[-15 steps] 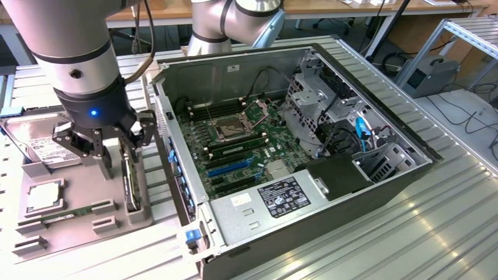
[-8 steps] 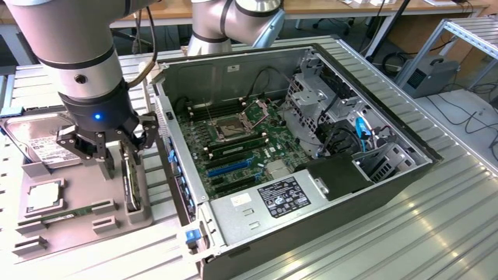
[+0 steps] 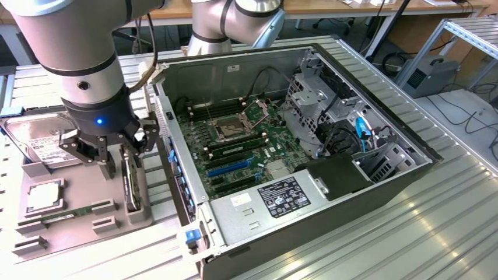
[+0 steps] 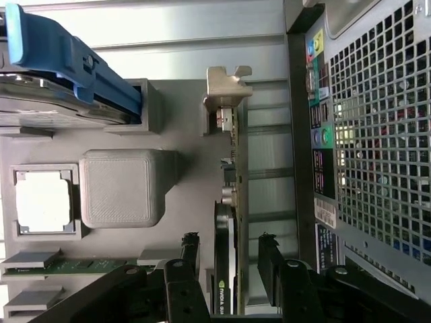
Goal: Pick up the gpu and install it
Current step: 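Pick up the gpu and move the gpu toward the slot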
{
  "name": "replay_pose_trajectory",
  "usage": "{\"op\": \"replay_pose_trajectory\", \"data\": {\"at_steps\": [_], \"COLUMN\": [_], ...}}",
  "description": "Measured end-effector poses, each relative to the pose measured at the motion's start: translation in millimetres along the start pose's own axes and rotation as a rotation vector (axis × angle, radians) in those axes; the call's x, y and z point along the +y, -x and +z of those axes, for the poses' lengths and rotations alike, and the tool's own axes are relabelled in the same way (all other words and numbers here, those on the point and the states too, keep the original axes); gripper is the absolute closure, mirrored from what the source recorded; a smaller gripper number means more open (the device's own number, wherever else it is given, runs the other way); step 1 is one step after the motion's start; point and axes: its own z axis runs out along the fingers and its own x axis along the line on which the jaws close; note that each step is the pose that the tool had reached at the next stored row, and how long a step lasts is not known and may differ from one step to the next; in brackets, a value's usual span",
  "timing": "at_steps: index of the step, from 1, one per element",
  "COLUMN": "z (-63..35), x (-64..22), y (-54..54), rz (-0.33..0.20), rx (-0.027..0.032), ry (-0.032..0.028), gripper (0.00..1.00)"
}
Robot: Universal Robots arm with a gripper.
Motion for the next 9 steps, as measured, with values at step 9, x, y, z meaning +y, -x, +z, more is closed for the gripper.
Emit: {"op": "replay_pose_trajectory", "data": {"at_steps": [9], "z": [9.1], "x": [0.0], "y": [0.1], "rz": [0.0], "rx": [0.0001], "ry": [-0.0002], "gripper": [0.52]}}
